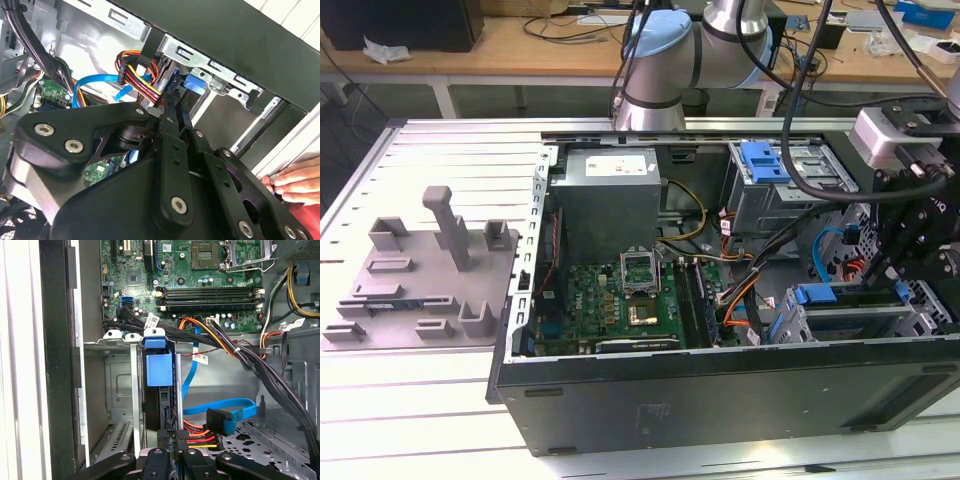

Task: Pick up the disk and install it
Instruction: 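Insert the first disk wire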

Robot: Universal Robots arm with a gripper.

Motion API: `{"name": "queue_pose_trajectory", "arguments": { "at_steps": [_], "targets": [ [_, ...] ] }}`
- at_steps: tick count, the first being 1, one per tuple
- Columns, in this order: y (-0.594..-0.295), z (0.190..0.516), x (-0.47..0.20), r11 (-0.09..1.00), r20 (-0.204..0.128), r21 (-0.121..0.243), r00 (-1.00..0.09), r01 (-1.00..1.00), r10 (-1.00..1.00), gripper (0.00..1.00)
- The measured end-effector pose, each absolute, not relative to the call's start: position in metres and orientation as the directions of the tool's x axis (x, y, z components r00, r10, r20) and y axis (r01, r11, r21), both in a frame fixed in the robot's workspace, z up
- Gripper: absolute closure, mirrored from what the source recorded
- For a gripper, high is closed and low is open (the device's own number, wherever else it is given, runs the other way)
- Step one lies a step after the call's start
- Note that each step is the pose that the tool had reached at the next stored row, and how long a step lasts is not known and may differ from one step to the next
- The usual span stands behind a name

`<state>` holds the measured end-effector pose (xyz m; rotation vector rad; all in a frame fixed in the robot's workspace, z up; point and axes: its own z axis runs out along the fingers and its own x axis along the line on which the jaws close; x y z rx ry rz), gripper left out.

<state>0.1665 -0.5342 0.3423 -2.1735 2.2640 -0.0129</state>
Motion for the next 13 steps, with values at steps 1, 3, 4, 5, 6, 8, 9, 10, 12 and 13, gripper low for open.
{"name": "queue_pose_trajectory", "arguments": {
  "at_steps": [1,3,4,5,6,8,9,10,12,13],
  "targets": [
    [-0.5343,0.3421,0.1665,0.041,0.003,-0.008,-0.041,-0.999,-0.999,0.84],
    [-0.5343,0.3417,0.1665,0.041,0.003,-0.008,-0.041,-0.999,-0.999,0.84],
    [-0.5342,0.3415,0.1665,0.041,0.003,-0.008,-0.041,-0.999,-0.999,0.84],
    [-0.5342,0.3414,0.1665,0.041,0.003,-0.008,-0.041,-0.999,-0.999,0.84],
    [-0.5342,0.3411,0.1665,0.041,0.003,-0.008,-0.041,-0.999,-0.999,0.84],
    [-0.5342,0.3405,0.1665,0.041,0.003,-0.008,-0.041,-0.999,-0.999,0.84],
    [-0.5342,0.3402,0.1665,0.041,0.003,-0.008,-0.041,-0.999,-0.999,0.84],
    [-0.5342,0.34,0.1665,0.041,0.003,-0.008,-0.041,-0.999,-0.999,0.84],
    [-0.5342,0.3397,0.1665,0.041,0.004,-0.008,-0.041,-0.999,-0.999,0.84],
    [-0.5342,0.3394,0.1665,0.041,0.004,-0.008,-0.041,-0.999,-0.999,0.84]
  ]
}}
